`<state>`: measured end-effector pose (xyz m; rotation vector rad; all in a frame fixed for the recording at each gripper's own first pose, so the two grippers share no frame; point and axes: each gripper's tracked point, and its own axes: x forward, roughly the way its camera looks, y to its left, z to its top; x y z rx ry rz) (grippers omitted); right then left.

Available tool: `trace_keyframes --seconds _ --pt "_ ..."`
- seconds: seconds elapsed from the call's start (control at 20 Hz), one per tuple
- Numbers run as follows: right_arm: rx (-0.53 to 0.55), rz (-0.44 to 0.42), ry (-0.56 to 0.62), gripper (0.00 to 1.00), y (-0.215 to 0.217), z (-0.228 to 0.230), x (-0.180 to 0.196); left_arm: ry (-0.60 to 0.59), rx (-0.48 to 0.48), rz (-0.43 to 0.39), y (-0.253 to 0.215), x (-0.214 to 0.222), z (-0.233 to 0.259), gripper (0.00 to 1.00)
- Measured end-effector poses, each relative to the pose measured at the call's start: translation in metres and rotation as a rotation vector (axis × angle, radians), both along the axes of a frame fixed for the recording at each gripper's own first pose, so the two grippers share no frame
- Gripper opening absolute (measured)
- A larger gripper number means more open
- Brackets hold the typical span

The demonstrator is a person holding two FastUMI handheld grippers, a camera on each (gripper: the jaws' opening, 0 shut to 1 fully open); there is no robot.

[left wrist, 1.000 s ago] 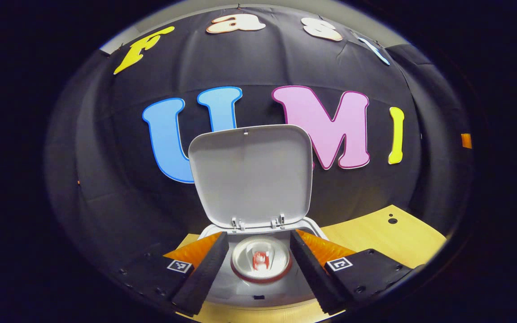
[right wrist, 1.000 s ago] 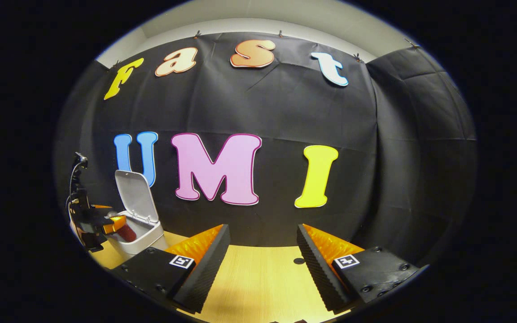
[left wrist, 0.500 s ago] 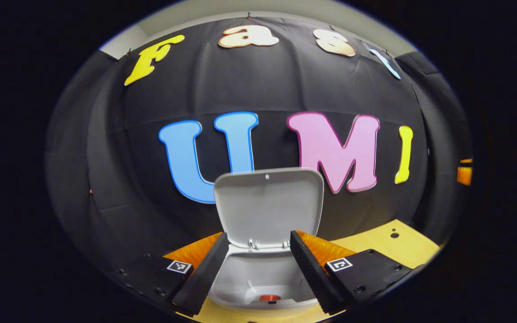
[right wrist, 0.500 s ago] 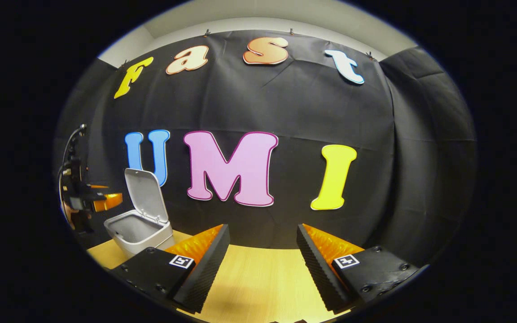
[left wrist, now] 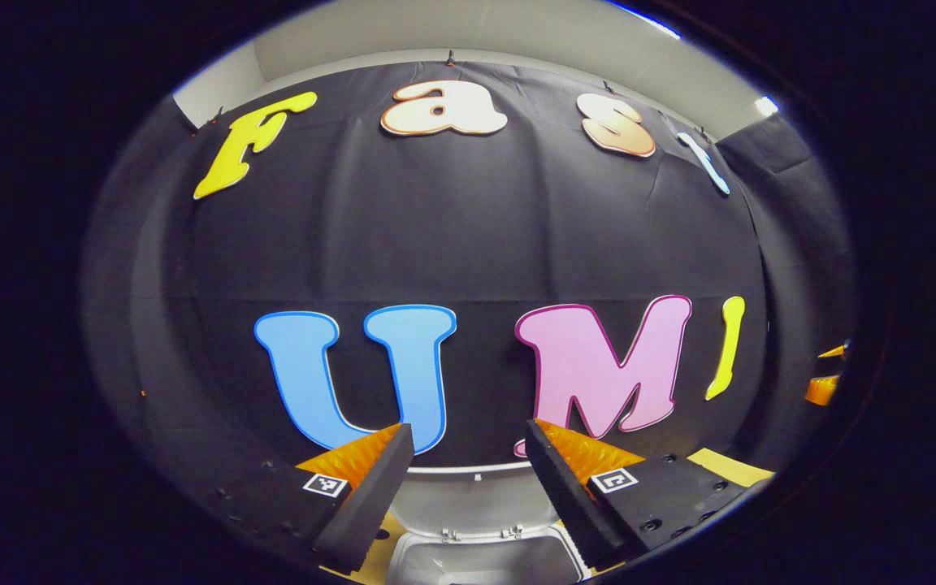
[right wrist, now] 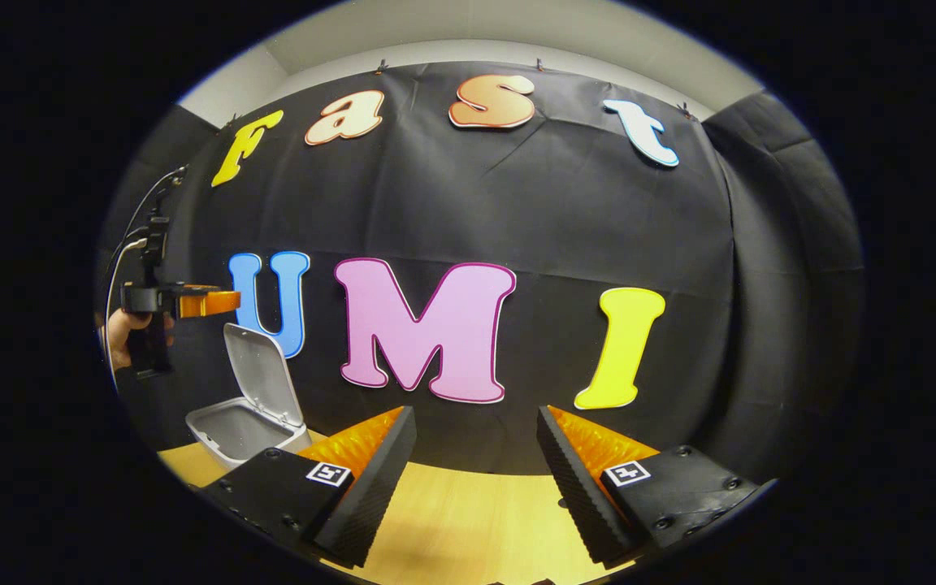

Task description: Press the lid of the desktop garbage bin to open it, pick up the crumpled paper on the desktop and throw it into the bin, then pick up the pop can on the desktop and drop it into the bin, and finally close the garbage bin lid.

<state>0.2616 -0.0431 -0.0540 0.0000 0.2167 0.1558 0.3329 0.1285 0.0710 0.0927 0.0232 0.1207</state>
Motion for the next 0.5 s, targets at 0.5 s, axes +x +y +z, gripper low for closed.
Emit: trace_keyframes --seconds 0.5 --pt "-0.026 0.043 0.045 0.97 0.01 -0.027 -0.005 0.217 -0.069 -0.03 0.004 0.043 -0.066 0.96"
